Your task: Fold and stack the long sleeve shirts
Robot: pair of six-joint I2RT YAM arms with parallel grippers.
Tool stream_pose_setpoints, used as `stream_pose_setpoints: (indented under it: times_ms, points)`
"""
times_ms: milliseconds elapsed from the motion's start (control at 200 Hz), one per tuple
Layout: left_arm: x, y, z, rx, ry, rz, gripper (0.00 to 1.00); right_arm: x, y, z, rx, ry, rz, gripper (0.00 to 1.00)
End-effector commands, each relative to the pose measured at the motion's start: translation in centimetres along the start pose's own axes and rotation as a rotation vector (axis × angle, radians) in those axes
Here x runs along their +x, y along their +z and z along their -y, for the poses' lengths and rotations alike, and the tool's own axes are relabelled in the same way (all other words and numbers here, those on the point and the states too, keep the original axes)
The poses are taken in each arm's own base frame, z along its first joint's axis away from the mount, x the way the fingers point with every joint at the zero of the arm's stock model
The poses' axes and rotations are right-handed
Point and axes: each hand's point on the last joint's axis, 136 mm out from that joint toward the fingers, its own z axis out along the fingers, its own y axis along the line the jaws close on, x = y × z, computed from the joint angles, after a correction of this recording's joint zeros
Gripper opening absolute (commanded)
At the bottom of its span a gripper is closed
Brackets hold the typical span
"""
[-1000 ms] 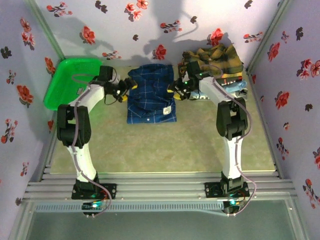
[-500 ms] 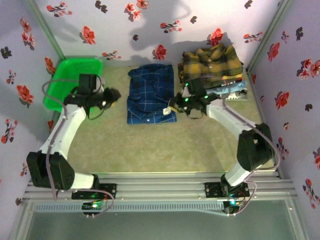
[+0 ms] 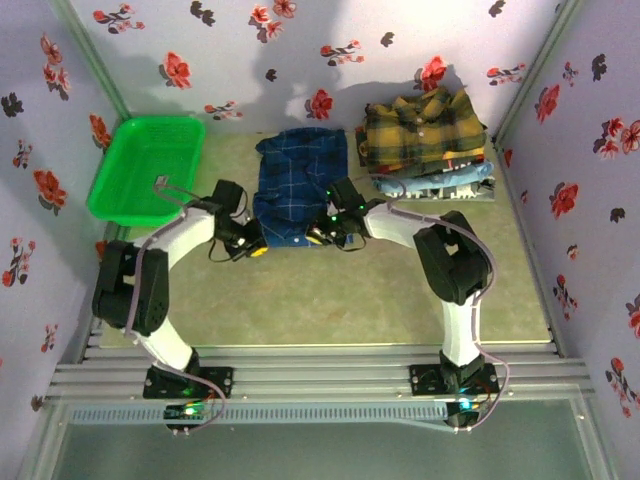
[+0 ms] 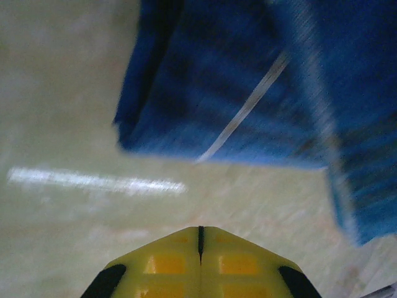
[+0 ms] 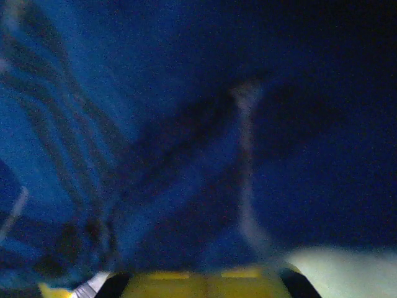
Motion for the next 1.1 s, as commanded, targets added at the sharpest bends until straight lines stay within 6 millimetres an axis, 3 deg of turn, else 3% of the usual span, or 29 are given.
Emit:
stream_pose_setpoints:
  times_ms: [0, 220, 325, 510, 600, 730, 855, 950, 1095]
  points:
    - [-2.5, 0.6, 2.0, 0.040, 0.033, 0.033, 0.00, -2.6, -0.2, -1.1, -0.017, 0.000, 0.060, 0.04]
    - [-6.4, 1.8, 4.0, 0.069, 0.045, 0.073, 0.00, -6.1, -0.7, -0.5, -0.005, 0.022, 0.102, 0.04]
    - [-8.8, 1.5, 5.5, 0.103, 0.045, 0.108, 0.00, -8.4, -1.0, -1.2, -0.036, 0.026, 0.126, 0.08]
    - [-13.1, -1.3, 10.2, 0.240, 0.035, 0.199, 0.04, -12.9, -2.2, -6.0, -0.158, -0.028, 0.181, 0.21]
    - [-14.6, -2.7, 12.7, 0.337, 0.012, 0.225, 0.11, -15.2, -3.8, -8.4, -0.205, -0.044, 0.229, 0.29]
    - [-16.0, -4.1, 14.5, 0.403, -0.015, 0.259, 0.15, -17.4, -6.1, -10.7, -0.255, -0.063, 0.286, 0.37]
    - [-16.8, -4.8, 13.9, 0.397, -0.043, 0.273, 0.26, -17.1, -8.3, -11.6, -0.245, -0.096, 0.302, 0.42]
    - [-16.9, -6.0, 12.4, 0.374, -0.054, 0.290, 0.34, -15.5, -9.8, -11.4, -0.223, -0.112, 0.306, 0.47]
    - [-13.8, -7.2, 9.0, 0.223, -0.002, 0.279, 0.50, -11.3, -10.2, -9.1, -0.153, -0.118, 0.265, 0.51]
